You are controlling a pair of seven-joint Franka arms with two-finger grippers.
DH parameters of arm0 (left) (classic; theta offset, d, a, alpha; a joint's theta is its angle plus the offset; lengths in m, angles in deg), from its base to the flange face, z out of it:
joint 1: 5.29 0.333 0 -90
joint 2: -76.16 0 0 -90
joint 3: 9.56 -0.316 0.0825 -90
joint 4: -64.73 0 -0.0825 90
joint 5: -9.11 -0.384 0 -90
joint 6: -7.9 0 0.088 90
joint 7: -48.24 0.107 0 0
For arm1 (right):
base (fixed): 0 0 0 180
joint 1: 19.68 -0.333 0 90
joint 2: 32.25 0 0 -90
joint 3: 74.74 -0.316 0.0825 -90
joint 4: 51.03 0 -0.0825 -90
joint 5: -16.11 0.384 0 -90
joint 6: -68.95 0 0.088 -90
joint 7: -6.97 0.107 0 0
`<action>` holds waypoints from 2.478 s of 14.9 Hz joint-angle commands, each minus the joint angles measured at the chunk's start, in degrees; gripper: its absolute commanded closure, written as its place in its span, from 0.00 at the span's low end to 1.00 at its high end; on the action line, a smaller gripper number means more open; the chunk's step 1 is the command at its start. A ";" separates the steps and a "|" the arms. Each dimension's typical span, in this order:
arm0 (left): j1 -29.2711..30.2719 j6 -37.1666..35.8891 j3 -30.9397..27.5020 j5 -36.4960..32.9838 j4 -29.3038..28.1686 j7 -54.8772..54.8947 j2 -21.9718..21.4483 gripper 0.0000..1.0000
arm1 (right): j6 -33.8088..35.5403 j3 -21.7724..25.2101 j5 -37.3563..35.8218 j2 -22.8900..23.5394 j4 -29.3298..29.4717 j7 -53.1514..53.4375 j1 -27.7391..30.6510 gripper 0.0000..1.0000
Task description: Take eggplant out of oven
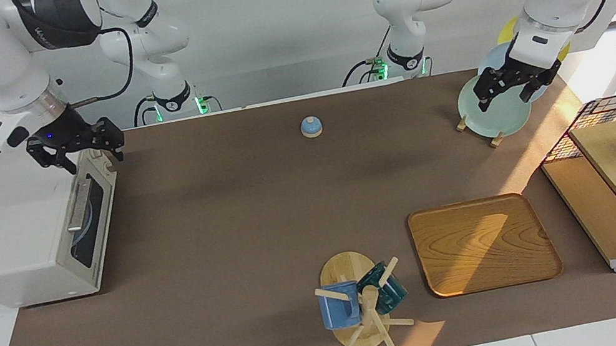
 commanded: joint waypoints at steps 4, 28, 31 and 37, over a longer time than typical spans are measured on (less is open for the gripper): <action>0.31 0.43 0.09 -0.81 -1.46 0.39 -1.47 0.00 | 0.10 -0.09 0.52 -0.88 -0.41 1.04 0.16 0.00; 0.31 0.43 0.09 -0.81 -1.46 0.39 -1.47 0.00 | -17.74 0.26 -14.33 -2.38 -18.77 3.50 4.37 1.00; 0.31 0.43 0.09 -0.81 -1.46 0.39 -1.47 0.00 | -20.46 0.17 -14.77 -2.11 -21.84 3.32 5.52 1.00; 0.31 0.43 0.09 -0.81 -1.46 0.39 -1.47 0.00 | -27.32 -0.18 -14.60 2.10 -23.35 7.79 1.22 1.00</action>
